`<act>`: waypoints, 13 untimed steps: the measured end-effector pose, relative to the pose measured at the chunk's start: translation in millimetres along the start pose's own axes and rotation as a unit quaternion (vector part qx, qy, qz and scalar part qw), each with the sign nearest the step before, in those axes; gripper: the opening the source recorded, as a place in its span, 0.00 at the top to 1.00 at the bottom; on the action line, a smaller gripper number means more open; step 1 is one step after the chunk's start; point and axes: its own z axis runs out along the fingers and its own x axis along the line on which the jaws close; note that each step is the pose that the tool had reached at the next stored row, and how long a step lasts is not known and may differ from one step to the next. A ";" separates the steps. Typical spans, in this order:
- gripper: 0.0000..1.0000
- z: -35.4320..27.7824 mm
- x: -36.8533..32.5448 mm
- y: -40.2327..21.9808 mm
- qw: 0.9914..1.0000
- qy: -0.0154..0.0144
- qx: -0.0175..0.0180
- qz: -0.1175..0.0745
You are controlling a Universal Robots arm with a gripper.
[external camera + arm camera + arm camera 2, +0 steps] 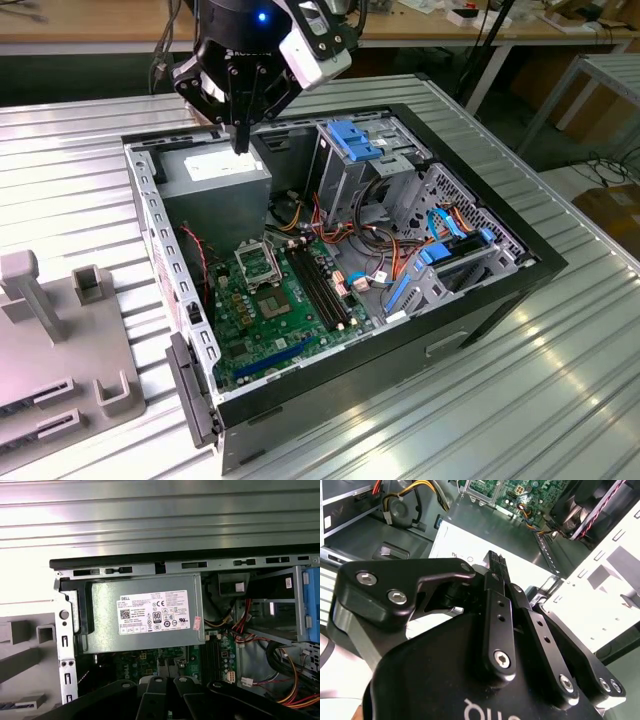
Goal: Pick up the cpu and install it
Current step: 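Reach for the cpu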
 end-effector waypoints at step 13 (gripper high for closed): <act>0.89 -0.1 4.1 -0.3 1.000 0.000 0.000 0.000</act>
